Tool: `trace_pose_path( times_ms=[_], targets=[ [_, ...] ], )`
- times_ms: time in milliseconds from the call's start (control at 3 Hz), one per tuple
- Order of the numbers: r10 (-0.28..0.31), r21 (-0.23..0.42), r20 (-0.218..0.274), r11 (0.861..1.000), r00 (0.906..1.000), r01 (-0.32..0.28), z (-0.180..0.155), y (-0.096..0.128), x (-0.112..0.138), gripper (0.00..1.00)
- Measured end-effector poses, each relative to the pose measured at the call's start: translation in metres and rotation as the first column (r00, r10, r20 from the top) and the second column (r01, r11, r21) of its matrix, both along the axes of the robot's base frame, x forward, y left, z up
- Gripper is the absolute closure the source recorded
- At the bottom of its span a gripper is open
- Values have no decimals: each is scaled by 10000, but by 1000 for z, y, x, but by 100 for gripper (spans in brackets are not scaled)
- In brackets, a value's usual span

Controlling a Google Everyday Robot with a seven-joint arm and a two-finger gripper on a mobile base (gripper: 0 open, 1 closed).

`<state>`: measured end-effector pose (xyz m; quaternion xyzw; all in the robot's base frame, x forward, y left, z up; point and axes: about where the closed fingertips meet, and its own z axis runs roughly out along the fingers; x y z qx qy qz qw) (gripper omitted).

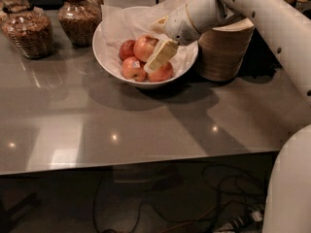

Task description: Pick apple from white bowl

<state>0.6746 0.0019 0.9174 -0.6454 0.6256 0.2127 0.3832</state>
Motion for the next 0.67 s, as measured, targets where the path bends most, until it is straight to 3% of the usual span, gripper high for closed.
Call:
trace_pose_path(
  times_ms=[667],
  targets=[
    [-15,-243,35,9997,10000,16,1,0,-3,65]
  ],
)
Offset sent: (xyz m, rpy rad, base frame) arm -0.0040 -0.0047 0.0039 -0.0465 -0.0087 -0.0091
